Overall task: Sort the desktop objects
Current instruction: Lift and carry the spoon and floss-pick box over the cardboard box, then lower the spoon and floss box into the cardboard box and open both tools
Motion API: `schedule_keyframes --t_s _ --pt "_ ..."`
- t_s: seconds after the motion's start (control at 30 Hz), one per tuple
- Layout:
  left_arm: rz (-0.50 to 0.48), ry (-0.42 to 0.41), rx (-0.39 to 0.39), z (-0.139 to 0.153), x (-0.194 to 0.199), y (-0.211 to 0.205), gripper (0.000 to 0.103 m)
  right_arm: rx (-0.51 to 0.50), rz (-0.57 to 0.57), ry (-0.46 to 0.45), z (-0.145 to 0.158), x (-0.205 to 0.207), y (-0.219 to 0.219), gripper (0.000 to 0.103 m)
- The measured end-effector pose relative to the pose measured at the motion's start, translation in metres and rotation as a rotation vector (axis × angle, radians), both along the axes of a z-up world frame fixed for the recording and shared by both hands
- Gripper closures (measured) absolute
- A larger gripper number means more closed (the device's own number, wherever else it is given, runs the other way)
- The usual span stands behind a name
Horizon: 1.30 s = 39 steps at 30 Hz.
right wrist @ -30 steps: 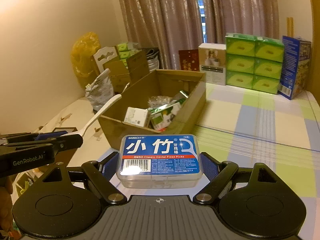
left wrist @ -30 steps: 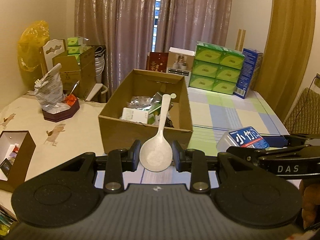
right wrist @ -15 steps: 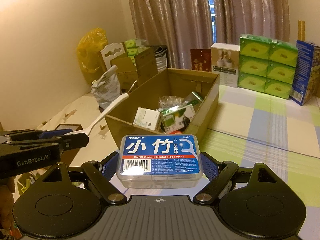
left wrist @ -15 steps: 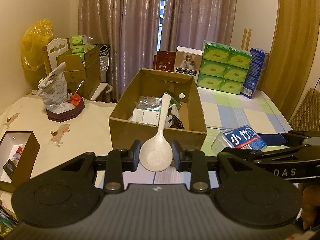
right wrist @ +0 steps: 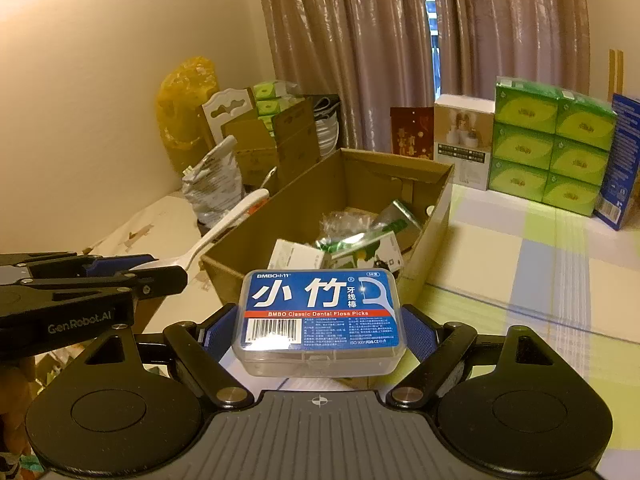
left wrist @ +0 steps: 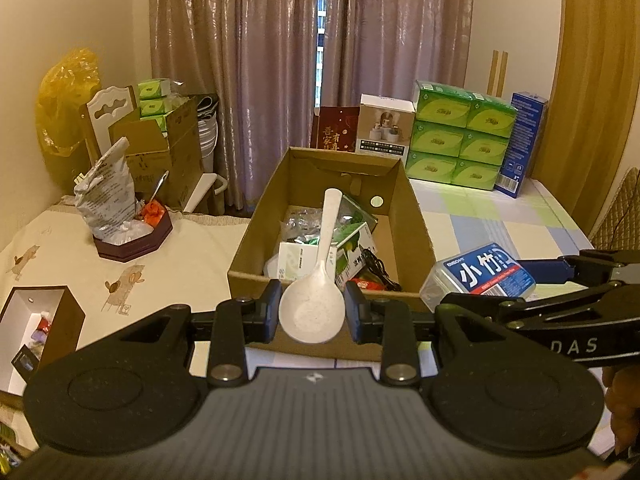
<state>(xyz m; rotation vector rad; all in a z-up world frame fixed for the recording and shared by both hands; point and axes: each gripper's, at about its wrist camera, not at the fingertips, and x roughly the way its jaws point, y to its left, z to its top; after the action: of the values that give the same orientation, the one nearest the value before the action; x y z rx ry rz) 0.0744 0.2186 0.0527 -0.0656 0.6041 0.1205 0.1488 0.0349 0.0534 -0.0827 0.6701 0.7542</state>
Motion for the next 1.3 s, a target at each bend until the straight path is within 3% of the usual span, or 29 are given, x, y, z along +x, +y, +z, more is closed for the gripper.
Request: schedule_keyframes --t_s 1.3 --pt "-0.086 0.050 0.014 -0.013 0.126 0.018 0.075 -0.030 -0.016 -0.020 -0.006 0.106 0.025 0.020"
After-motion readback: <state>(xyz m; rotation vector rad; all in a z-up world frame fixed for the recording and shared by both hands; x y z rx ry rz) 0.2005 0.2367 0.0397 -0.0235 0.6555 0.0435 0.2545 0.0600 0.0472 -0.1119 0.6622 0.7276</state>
